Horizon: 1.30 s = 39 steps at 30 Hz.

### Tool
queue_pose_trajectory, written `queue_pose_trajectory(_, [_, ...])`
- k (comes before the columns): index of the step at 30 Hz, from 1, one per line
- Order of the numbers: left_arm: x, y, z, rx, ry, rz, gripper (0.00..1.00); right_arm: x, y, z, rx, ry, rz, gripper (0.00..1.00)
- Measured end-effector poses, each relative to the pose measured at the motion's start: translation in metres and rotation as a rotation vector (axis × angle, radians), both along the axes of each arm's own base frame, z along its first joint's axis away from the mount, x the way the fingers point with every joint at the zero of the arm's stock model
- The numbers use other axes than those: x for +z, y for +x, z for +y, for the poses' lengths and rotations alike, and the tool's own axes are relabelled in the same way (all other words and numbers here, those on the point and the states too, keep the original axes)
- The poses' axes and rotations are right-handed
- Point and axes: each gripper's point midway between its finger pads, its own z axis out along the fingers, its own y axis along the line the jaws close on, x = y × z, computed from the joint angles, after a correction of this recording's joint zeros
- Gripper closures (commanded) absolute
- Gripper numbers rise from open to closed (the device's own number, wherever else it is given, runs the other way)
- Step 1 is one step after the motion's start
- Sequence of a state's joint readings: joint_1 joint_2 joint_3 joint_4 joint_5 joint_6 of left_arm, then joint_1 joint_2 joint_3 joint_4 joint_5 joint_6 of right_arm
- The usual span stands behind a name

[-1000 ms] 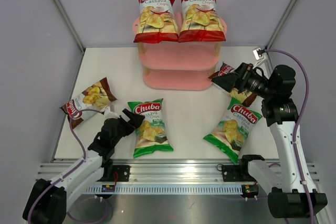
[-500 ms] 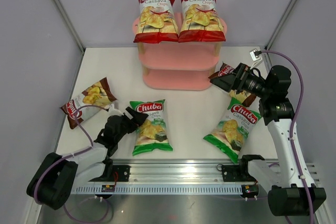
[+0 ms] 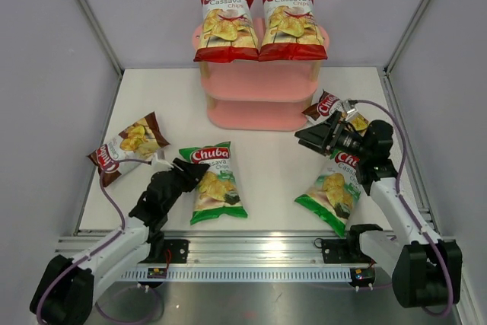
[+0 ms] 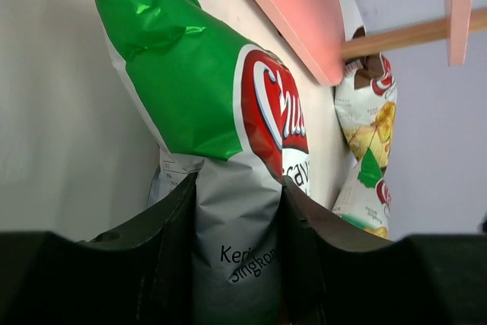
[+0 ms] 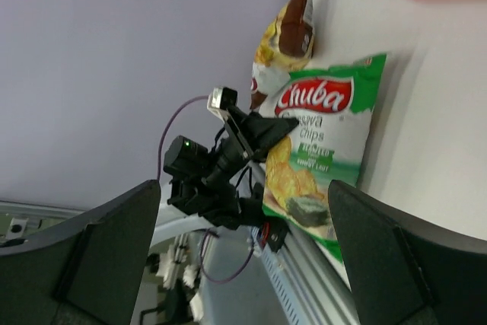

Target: Place and organize the chips bags onto the shelf

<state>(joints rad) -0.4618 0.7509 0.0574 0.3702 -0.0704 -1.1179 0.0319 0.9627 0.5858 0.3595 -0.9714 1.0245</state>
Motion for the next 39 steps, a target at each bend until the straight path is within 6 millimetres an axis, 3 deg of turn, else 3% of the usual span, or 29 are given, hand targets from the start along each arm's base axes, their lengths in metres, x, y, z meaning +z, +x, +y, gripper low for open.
queue_pose_trajectory(3, [0.004, -0.003, 0.009, 0.044, -0.010, 0.001, 0.77, -0.029, -0.010, 0.030, 0.067, -0.018, 0.094, 0.01])
queue_pose_trajectory(8, [0.013, -0.005, 0.015, 0.089, -0.043, 0.020, 0.79, -0.050, -0.051, 0.099, 0.212, -0.081, 0.079, 0.00])
queue_pose_trajectory(13, [0.044, 0.000, 0.013, 0.103, -0.093, -0.024, 0.79, -0.090, -0.084, 0.136, 0.248, -0.117, 0.083, 0.01])
queue_pose_trajectory(17, [0.080, 0.006, 0.012, 0.113, -0.144, -0.095, 0.80, -0.114, -0.104, 0.150, 0.224, -0.152, 0.089, 0.01])
queue_pose_trajectory(25, [0.108, 0.010, 0.012, 0.130, -0.220, -0.162, 0.80, -0.116, -0.111, 0.168, 0.175, -0.119, 0.053, 0.01])
queue_pose_trajectory(30, [0.123, 0.008, 0.000, 0.093, -0.280, -0.195, 0.81, -0.125, -0.109, 0.179, 0.186, -0.111, 0.045, 0.01])
queue_pose_trajectory(39, [0.150, -0.002, -0.018, 0.026, -0.355, -0.249, 0.80, -0.084, -0.108, 0.188, 0.209, -0.032, -0.112, 0.01])
